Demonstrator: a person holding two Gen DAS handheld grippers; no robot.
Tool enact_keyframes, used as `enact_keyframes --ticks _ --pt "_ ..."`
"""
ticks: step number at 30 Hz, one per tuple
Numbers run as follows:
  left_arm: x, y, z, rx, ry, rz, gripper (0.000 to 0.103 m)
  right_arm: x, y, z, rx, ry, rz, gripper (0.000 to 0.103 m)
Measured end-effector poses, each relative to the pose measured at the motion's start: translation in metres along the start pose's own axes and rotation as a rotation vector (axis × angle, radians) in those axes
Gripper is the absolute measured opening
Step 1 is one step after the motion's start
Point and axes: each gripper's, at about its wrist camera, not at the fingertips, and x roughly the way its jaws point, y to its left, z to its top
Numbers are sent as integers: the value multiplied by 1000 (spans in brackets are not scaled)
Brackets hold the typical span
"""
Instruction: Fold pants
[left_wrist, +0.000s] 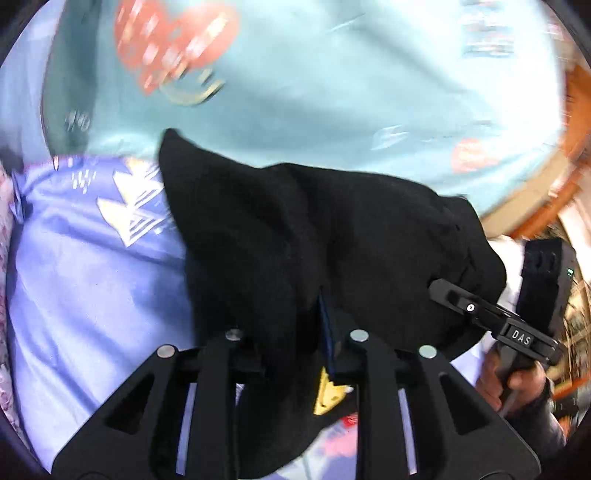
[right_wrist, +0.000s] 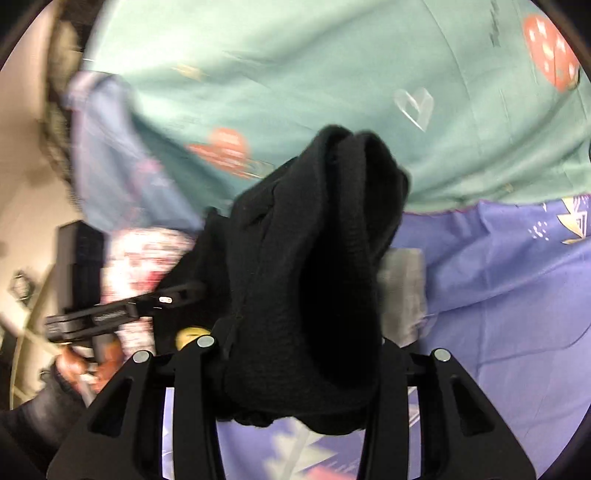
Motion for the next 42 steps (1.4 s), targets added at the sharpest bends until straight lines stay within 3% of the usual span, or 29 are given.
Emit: enact_keyframes --ticks 2,3,4,5,6,9,14,17,19,25,29,34,37,42 --pt "51 21 -1 -33 63 147 41 38 -23 -4 -3 67 -174 51" --pt "66 24 -8 -33 87 192 65 57 -34 -7 -9 110 -249 59" --pt "79 30 -12 -37 99 229 82 66 -43 -10 -3 109 -258 65" --pt "86 36 -15 -56 85 263 87 69 -48 -11 7 94 -256 76" --pt "87 39 -16 -72 72 261 88 69 -52 -12 22 76 -255 83" --pt "91 46 -16 -108 69 226 88 72 -65 -15 61 72 -226 85" --pt "83 41 -16 -101 77 242 88 58 -60 -15 90 62 -231 85" --pt "61 35 -19 -117 64 242 88 15 -41 -23 90 -45 -265 85" --pt "41 23 -26 -65 19 289 94 -8 -28 -30 63 -94 -317 86" --pt "-16 -18 -67 30 -49 335 100 -56 14 -70 -7 -150 -431 91" --pt "-43 -33 -99 50 -84 396 100 -68 39 -109 -18 -114 -447 93" --pt "-82 -40 -137 33 -109 395 100 -83 70 -146 -58 -110 -483 93" --pt "-100 -45 -158 55 -124 431 100 -95 86 -162 -67 -121 -490 93" --pt "-121 -44 -182 45 -115 429 101 -111 106 -176 -98 -144 -504 93"
